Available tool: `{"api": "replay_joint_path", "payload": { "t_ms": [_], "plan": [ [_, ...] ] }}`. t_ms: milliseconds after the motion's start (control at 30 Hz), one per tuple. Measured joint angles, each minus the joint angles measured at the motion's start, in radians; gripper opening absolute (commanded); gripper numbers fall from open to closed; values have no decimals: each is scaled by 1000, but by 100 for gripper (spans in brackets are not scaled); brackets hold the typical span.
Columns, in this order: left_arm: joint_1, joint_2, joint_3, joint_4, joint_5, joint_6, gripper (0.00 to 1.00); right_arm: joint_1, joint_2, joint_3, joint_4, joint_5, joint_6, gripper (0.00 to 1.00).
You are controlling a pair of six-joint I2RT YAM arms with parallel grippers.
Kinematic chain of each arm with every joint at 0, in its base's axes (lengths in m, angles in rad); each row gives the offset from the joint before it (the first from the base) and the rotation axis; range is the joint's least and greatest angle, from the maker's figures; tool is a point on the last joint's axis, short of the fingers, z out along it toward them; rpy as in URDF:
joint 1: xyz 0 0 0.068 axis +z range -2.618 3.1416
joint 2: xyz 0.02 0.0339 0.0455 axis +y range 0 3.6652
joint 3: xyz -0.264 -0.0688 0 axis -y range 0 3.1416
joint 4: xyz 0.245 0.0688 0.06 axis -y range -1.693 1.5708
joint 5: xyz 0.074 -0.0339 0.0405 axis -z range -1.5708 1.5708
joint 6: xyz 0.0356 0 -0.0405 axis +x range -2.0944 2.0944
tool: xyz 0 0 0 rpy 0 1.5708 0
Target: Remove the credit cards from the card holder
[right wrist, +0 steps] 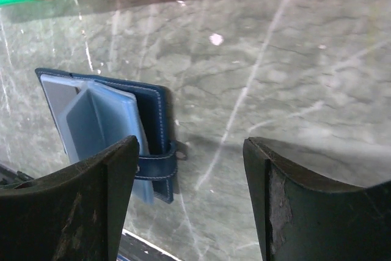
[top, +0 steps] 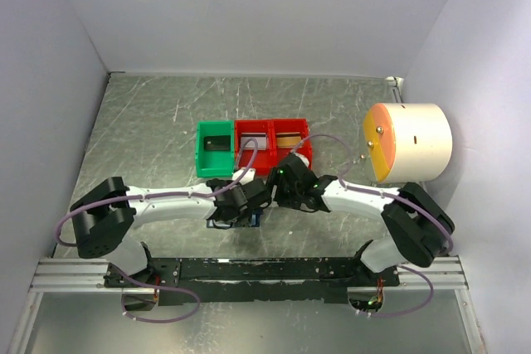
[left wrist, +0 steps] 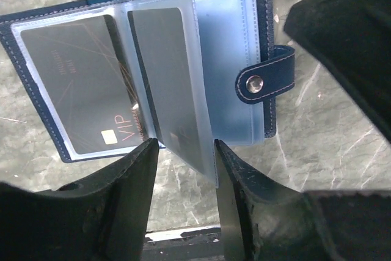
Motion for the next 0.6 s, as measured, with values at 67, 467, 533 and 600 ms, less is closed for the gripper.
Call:
{"api": "replay_joint_path", "payload": {
  "t_ms": [67, 467, 533, 600],
  "plan": [
    [-3, 5, 0, 13, 8, 5, 57, -9, -32, -14, -23, 23, 6, 70],
    [-4, -48, -39, 180, 113, 42, 66, -39, -125, -35, -69, 40, -4, 70],
    [-4, -104, -63, 190, 115, 42, 71, -39, -127, -35, -61, 21, -11, 70],
    [-4, -175, -94, 193, 108, 37, 73, -39, -128, -35, -44, -3, -21, 67]
  ]
}}
